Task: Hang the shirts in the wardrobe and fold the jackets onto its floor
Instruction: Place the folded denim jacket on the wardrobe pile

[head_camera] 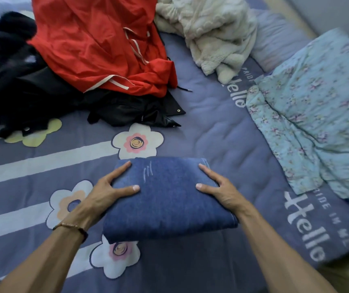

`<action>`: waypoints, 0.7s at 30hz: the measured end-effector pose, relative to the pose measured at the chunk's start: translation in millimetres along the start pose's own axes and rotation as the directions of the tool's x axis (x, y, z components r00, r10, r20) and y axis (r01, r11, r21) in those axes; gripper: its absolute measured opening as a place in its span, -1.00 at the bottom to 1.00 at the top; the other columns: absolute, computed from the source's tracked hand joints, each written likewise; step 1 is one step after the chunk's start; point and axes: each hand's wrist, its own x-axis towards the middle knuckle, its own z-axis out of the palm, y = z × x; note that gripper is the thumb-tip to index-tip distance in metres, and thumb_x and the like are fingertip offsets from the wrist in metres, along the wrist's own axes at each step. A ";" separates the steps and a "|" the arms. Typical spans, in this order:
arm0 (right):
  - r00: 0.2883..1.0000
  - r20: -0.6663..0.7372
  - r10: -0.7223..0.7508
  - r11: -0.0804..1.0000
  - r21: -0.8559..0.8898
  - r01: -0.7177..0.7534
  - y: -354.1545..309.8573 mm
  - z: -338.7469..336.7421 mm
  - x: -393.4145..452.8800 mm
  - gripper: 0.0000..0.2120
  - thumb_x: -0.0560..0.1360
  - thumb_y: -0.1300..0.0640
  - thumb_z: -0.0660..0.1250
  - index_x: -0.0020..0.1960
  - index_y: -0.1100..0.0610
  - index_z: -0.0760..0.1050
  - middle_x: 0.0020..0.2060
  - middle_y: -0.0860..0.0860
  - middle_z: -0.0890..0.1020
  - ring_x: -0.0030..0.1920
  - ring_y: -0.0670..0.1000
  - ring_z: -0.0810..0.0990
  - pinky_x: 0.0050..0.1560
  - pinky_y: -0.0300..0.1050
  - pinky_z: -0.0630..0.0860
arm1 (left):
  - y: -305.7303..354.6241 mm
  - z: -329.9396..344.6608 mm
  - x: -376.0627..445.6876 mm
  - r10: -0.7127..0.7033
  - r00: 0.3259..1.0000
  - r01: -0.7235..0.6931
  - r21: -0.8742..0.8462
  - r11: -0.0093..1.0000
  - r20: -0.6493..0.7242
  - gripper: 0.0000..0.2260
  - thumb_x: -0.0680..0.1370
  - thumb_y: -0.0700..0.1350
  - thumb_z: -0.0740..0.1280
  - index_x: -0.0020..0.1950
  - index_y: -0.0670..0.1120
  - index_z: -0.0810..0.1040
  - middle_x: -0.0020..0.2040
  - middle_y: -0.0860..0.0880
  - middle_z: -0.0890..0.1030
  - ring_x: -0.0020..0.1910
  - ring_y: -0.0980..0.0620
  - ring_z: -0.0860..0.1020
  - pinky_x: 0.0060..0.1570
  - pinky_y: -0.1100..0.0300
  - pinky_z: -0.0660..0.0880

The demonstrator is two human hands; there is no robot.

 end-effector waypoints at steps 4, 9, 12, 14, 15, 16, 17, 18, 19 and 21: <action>0.987 -0.158 0.001 0.990 0.139 0.022 -15.4 -13.8 -90.0 -0.44 0.42 0.18 0.51 0.35 -0.13 0.47 0.16 -0.26 0.52 -0.04 -0.39 0.57 -0.12 -0.45 0.49 | 45.8 20.8 -44.1 0.077 0.982 -0.072 -0.038 0.997 0.170 -0.18 -0.02 0.07 0.66 0.24 0.29 0.57 0.23 0.09 0.57 0.05 0.11 0.64 -0.06 0.30 0.57; 0.927 -0.375 -0.002 0.971 0.220 0.092 -40.5 -38.0 -220.5 -0.39 0.38 0.19 0.54 0.34 -0.15 0.46 0.18 -0.24 0.52 0.05 -0.29 0.56 -0.05 -0.38 0.52 | 118.4 67.6 -117.8 0.178 0.910 -0.194 0.005 0.981 0.375 -0.11 0.00 0.05 0.69 0.32 0.20 0.53 0.18 0.15 0.58 -0.01 0.22 0.64 -0.16 0.40 0.53; 0.872 -0.488 -0.024 0.970 0.201 0.139 -51.5 -56.0 -293.7 -0.32 0.32 0.11 0.60 0.36 -0.15 0.43 0.26 -0.20 0.50 0.16 -0.27 0.52 0.14 -0.35 0.49 | 156.4 102.4 -154.5 0.202 0.842 -0.265 0.057 0.962 0.500 0.01 -0.16 0.14 0.69 0.31 0.22 0.53 0.12 0.11 0.64 -0.03 0.18 0.66 -0.17 0.38 0.55; 0.824 -0.566 -0.029 0.967 0.192 0.166 -54.5 -67.8 -338.7 -0.22 0.20 -0.05 0.66 0.35 -0.19 0.43 0.30 -0.18 0.49 0.21 -0.25 0.52 0.25 -0.29 0.46 | 176.8 129.4 -173.1 0.207 0.784 -0.306 0.074 0.949 0.586 0.04 -0.18 0.17 0.70 0.31 0.27 0.51 0.13 0.10 0.65 -0.02 0.15 0.66 -0.15 0.34 0.57; 0.796 -0.605 -0.028 0.965 0.191 0.179 -53.8 -74.1 -361.0 -0.18 0.14 -0.12 0.67 0.34 -0.21 0.42 0.30 -0.18 0.50 0.21 -0.22 0.53 0.26 -0.25 0.47 | 187.1 145.7 -183.0 0.206 0.746 -0.332 0.086 0.940 0.633 0.03 -0.15 0.17 0.70 0.32 0.31 0.50 0.16 0.11 0.63 0.00 0.14 0.66 -0.12 0.31 0.57; 0.766 -0.642 -0.018 0.959 0.205 0.195 -52.6 -79.8 -386.5 -0.14 0.11 -0.14 0.66 0.35 -0.22 0.41 0.29 -0.18 0.49 0.21 -0.21 0.53 0.24 -0.24 0.47 | 199.4 165.4 -194.4 0.200 0.705 -0.363 0.105 0.926 0.680 0.02 -0.12 0.16 0.70 0.33 0.33 0.47 0.18 0.11 0.61 0.01 0.13 0.66 -0.09 0.28 0.57; 0.742 -0.670 -0.011 0.956 0.211 0.205 -50.6 -84.4 -405.5 -0.12 0.10 -0.14 0.65 0.37 -0.20 0.39 0.29 -0.19 0.48 0.21 -0.22 0.52 0.21 -0.27 0.48 | 206.8 181.3 -203.8 0.190 0.668 -0.376 0.106 0.921 0.719 0.00 -0.08 0.13 0.70 0.34 0.34 0.45 0.19 0.11 0.60 0.00 0.13 0.66 -0.10 0.28 0.58; 0.697 -0.717 0.012 0.951 0.224 0.214 -43.9 -91.8 -438.3 -0.10 0.12 -0.12 0.64 0.40 -0.18 0.38 0.28 -0.21 0.47 0.20 -0.25 0.51 0.18 -0.30 0.47 | 214.8 209.2 -218.8 0.180 0.609 -0.407 0.110 0.907 0.772 0.01 -0.05 0.09 0.69 0.36 0.33 0.43 0.20 0.10 0.59 -0.01 0.13 0.66 -0.12 0.28 0.59; 0.661 -0.750 0.027 0.949 0.227 0.218 -37.4 -97.9 -463.8 -0.10 0.15 -0.10 0.64 0.43 -0.15 0.36 0.29 -0.22 0.46 0.20 -0.26 0.50 0.15 -0.33 0.46 | 219.9 233.3 -230.5 0.163 0.566 -0.427 0.118 0.896 0.808 0.02 -0.04 0.06 0.69 0.38 0.32 0.40 0.21 0.08 0.59 0.00 0.11 0.66 -0.11 0.27 0.60; 0.602 -0.796 0.060 0.945 0.239 0.223 -20.2 -106.6 -508.3 -0.12 0.22 -0.04 0.64 0.46 -0.15 0.33 0.29 -0.25 0.44 0.19 -0.28 0.48 0.11 -0.37 0.45 | 225.0 277.0 -253.4 0.122 0.481 -0.476 0.142 0.868 0.868 0.05 -0.01 0.04 0.71 0.41 0.32 0.35 0.25 0.02 0.58 0.07 0.05 0.65 0.01 0.15 0.61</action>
